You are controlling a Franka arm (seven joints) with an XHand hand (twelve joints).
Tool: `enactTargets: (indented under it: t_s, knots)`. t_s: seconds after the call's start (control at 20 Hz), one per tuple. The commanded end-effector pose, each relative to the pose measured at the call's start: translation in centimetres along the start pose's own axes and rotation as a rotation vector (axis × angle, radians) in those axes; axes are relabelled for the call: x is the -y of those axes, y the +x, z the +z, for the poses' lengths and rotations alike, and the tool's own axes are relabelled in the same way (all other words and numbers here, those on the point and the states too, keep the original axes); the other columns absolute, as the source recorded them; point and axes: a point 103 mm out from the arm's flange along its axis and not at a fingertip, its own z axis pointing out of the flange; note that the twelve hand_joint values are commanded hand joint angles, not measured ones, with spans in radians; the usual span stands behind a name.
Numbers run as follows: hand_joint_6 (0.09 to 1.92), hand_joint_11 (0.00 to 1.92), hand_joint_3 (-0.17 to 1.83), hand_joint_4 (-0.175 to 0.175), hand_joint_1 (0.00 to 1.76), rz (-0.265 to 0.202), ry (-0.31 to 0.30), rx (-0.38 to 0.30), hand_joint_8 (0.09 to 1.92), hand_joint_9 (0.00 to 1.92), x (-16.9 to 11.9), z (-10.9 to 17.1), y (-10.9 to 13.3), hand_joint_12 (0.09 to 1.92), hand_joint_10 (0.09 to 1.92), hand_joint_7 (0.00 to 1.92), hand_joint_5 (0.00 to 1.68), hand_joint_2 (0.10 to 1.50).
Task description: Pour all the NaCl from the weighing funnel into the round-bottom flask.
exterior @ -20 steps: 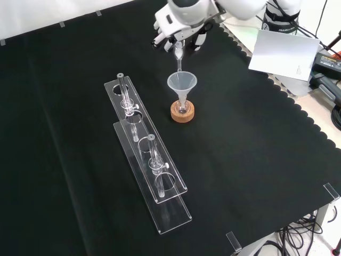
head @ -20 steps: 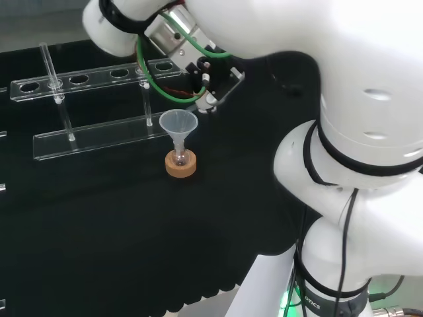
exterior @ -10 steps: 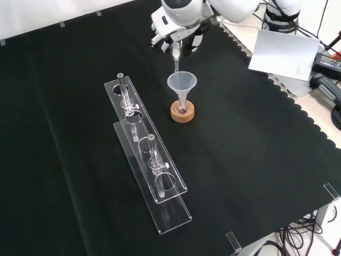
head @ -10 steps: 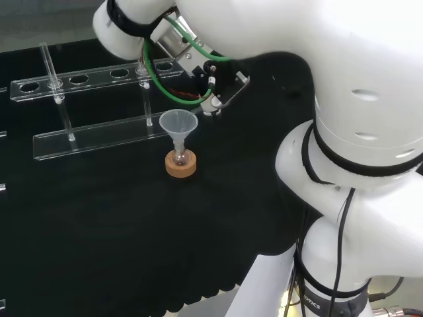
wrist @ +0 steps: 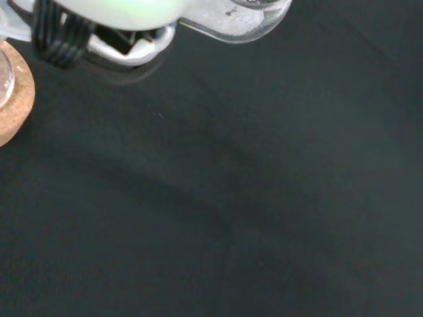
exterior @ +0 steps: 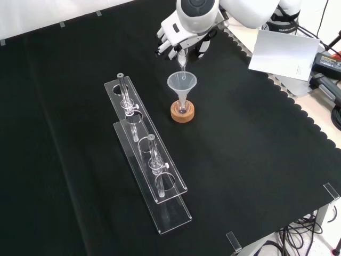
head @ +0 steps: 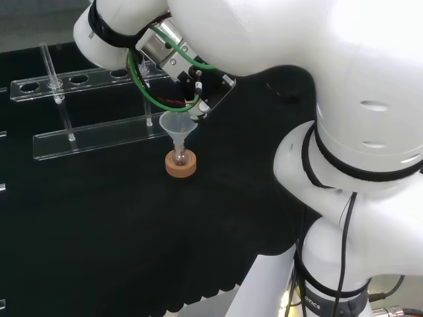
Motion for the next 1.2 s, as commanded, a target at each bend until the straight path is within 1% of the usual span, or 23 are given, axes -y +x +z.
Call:
enactTargets:
  t_s: [0.05,0.25,0.5,0.9,1.2]
  knots:
    - [0.5,0.9,0.63,0.175,1.14,0.011,0.02,0.039,0.67,1.05,-0.5,0.0,0.0,0.97,0.25,0.6,1.36,0.64]
    - [0.5,0.9,0.63,0.175,1.14,0.007,0.015,0.069,0.67,1.05,-0.5,-0.1,0.0,0.97,0.25,0.6,1.36,0.64]
    - [0.5,0.9,0.63,0.175,1.14,0.01,0.012,0.132,0.67,1.05,-0.5,-0.4,0.1,0.97,0.25,0.6,1.36,0.64]
    - [0.5,0.9,0.63,0.175,1.14,0.011,0.01,0.178,0.67,1.05,-0.4,-0.6,0.0,0.97,0.25,0.6,1.36,0.64]
    - [0.5,0.9,0.63,0.175,1.14,0.014,0.003,0.236,0.67,1.05,-0.4,-1.0,-0.1,0.97,0.25,0.6,1.36,0.64]
